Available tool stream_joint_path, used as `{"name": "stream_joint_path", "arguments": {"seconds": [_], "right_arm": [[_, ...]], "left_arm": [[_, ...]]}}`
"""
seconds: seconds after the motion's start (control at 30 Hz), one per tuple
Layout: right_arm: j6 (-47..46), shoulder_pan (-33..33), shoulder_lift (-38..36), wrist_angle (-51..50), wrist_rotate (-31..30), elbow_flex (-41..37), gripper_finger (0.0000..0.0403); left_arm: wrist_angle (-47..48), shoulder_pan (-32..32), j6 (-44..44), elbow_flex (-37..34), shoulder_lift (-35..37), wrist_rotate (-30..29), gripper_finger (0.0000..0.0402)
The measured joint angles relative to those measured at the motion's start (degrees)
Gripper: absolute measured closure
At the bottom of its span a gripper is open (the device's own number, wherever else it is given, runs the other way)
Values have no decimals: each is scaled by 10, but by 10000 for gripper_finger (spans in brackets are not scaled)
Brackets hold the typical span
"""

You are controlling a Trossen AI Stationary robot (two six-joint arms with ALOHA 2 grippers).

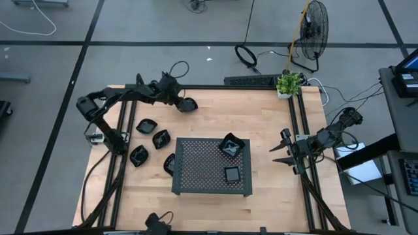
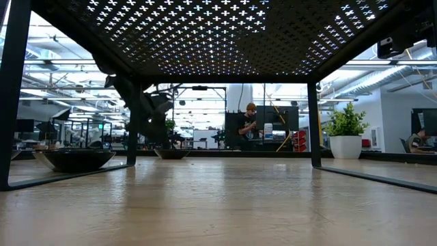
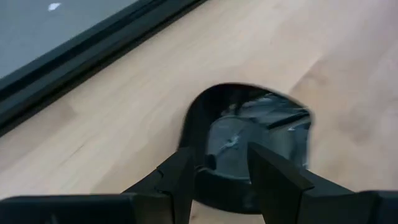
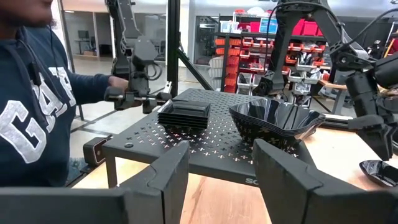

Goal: Pick & Place Mini shaped plates
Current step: Put the black leaf-shaped plate on the shelf

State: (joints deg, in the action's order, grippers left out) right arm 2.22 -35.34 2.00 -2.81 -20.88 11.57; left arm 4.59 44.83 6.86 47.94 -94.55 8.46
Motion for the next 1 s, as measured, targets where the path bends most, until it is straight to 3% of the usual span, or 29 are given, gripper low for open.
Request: {"name": "stream_joint_path", "arguments": {"seconds": [0.17,0.83,1.0], "right_arm": [[0,0,0,0,0,0,238],[0,0,0,0,0,0,238],[0,0,0,0,0,0,238]], "left_arm": [[-3,-5,8,0,-19,-53,252],[-4,-15,-2,0,-57,-42,253],[-4,-15,-1,0,-38,-40,287]]}}
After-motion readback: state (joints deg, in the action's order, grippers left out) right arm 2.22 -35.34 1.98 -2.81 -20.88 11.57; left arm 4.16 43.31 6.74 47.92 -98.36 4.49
